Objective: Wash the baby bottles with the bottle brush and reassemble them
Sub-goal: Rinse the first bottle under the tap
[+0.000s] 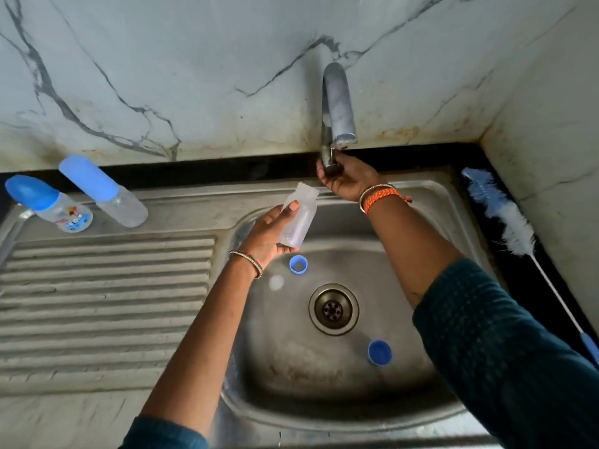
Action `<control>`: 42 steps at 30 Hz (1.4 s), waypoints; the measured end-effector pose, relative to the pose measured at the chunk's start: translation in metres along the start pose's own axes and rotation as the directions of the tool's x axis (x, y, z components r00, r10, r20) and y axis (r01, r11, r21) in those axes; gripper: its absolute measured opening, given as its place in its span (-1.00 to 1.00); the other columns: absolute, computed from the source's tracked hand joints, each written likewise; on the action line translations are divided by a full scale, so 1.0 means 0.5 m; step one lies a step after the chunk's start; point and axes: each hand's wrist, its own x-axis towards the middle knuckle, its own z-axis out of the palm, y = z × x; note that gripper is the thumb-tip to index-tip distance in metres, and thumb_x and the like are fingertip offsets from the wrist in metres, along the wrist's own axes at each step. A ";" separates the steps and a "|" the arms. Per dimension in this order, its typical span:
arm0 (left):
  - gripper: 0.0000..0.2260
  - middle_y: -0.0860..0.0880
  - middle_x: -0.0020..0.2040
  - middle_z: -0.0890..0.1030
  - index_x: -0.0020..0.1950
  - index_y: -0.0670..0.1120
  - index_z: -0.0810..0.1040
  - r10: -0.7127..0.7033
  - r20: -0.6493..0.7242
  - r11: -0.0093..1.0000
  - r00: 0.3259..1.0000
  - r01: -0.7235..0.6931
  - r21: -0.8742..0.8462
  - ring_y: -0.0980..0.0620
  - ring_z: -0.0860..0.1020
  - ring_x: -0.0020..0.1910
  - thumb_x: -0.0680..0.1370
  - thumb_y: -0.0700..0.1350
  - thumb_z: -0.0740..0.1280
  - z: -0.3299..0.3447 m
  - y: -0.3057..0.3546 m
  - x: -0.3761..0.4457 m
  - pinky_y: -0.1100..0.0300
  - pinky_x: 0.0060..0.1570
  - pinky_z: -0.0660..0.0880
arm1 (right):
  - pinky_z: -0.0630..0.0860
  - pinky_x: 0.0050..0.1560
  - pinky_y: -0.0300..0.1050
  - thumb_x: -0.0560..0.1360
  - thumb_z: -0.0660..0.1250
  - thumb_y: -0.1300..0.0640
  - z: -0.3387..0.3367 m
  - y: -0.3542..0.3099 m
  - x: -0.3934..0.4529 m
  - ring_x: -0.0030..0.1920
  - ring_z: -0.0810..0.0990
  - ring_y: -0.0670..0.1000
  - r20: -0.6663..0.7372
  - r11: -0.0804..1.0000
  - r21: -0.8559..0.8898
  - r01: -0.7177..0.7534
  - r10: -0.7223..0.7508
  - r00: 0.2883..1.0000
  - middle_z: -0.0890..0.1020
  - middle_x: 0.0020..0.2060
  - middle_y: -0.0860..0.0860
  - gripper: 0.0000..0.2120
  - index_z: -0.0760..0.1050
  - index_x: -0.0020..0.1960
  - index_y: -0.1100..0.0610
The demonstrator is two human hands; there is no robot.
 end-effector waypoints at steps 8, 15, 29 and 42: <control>-0.56 -0.02 0.18 0.57 0.20 0.07 0.54 -0.078 0.048 0.997 0.996 0.079 -0.019 -0.02 0.53 0.14 0.37 0.19 0.35 0.012 -0.034 -0.003 0.01 -0.01 0.56 | 0.55 -0.47 -0.21 0.53 0.33 0.16 0.004 0.003 -0.002 -0.25 0.51 0.02 -0.039 0.994 -0.096 0.043 -0.047 0.998 0.52 -0.25 0.13 -0.83 0.47 -0.17 0.25; -0.54 -0.05 0.21 0.55 0.23 0.07 0.53 -0.088 0.023 0.996 0.996 0.088 -0.012 -0.05 0.52 0.16 0.37 0.19 0.36 -0.005 -0.041 -0.013 -0.03 0.04 0.55 | 0.56 -0.44 -0.20 0.54 0.32 -0.02 -0.002 0.018 -0.014 -0.33 0.57 0.00 -0.061 0.968 -0.235 0.086 -0.103 0.993 0.54 -0.24 0.13 -0.72 0.49 -0.10 0.23; -0.60 -0.10 0.06 0.56 0.21 -0.07 0.54 -0.127 -0.075 0.990 0.989 0.123 -0.063 -0.08 0.53 -0.02 0.49 0.15 0.33 0.015 -0.048 -0.026 0.06 -0.17 0.58 | 0.53 -0.17 -0.11 0.63 0.13 -0.05 -0.086 0.058 -0.096 -0.20 0.58 0.06 -0.114 0.919 -0.392 0.043 -0.095 0.989 0.60 -0.20 0.14 -0.63 0.49 -0.11 0.22; -0.57 -0.06 -0.01 0.57 -0.02 0.00 0.54 -0.101 -0.090 0.991 0.991 0.093 -0.094 -0.05 0.55 -0.04 0.29 0.25 0.48 -0.025 -0.020 -0.045 -0.06 0.05 0.52 | 0.63 -0.26 -0.11 0.51 0.37 0.02 -0.013 -0.011 -0.038 -0.36 0.64 0.07 -0.053 0.939 -0.343 -0.031 0.014 0.998 0.58 -0.28 0.17 -0.70 0.49 -0.13 0.27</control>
